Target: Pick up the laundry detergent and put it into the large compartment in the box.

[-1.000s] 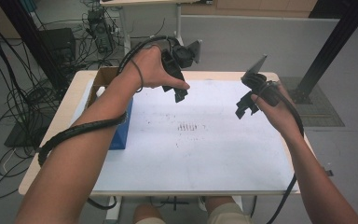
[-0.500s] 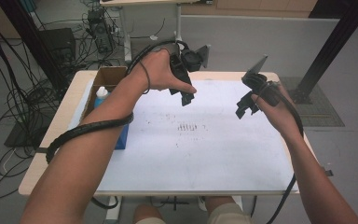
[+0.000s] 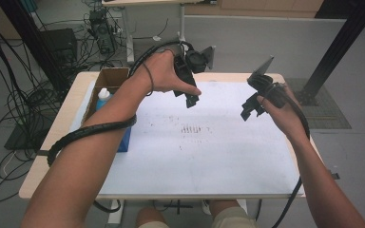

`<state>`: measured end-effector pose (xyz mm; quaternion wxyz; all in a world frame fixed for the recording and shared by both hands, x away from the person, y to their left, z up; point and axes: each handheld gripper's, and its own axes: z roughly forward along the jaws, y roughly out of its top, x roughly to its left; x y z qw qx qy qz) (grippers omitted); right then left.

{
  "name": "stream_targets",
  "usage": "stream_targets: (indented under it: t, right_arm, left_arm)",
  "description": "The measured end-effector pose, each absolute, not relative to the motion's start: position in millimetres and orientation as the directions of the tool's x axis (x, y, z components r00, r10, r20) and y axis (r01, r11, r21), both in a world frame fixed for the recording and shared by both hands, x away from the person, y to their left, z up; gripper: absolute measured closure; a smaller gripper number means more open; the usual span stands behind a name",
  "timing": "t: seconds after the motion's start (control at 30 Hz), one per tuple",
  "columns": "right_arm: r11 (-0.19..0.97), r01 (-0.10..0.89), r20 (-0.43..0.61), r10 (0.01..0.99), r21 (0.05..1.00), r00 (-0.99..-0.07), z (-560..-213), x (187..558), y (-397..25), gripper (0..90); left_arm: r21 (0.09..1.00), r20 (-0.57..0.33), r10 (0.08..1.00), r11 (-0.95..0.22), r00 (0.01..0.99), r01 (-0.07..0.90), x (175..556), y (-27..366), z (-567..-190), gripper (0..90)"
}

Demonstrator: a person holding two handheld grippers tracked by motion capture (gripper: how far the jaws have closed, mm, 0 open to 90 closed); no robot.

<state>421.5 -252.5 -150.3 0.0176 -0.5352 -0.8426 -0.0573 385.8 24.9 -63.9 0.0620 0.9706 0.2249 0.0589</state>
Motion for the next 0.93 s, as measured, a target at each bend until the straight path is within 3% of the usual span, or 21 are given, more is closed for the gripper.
stream_targets:
  t: [0.93]
  right_arm:
    - [0.42,0.904,0.093,0.9,0.076,-0.426,-151.4,420.5,-250.2,6.1]
  left_arm:
    - [0.148,0.077,0.443,-0.891,0.893,0.429,385.8,27.4,-63.3,7.0]
